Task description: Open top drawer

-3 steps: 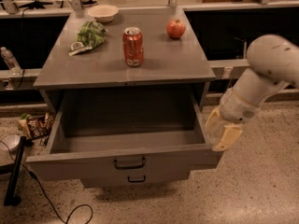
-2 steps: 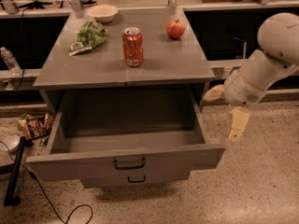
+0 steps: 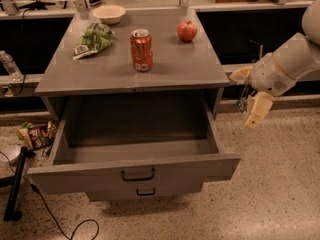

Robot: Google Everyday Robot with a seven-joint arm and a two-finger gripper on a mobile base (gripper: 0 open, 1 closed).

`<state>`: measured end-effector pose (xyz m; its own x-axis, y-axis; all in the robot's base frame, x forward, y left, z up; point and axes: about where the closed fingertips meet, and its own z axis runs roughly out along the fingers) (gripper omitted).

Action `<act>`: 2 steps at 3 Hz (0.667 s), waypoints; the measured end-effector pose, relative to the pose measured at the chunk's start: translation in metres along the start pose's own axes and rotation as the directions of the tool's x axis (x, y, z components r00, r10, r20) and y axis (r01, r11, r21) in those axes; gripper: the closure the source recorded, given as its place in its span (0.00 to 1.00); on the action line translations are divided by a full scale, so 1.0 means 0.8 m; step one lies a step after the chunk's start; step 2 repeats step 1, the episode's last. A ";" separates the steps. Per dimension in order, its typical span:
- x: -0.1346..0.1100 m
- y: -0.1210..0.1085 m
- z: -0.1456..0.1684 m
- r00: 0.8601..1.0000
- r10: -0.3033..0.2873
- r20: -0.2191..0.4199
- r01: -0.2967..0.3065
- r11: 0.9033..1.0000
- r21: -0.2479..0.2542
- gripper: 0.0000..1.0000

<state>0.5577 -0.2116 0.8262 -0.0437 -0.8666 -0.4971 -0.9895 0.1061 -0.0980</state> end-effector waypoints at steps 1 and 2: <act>-0.001 -0.032 -0.047 0.979 0.080 0.187 -0.109 0.983 0.147 0.00; -0.001 -0.032 -0.047 0.979 0.080 0.187 -0.109 0.983 0.147 0.00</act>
Offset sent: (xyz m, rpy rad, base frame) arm 0.0000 0.0000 0.0000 0.0000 0.0000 0.0000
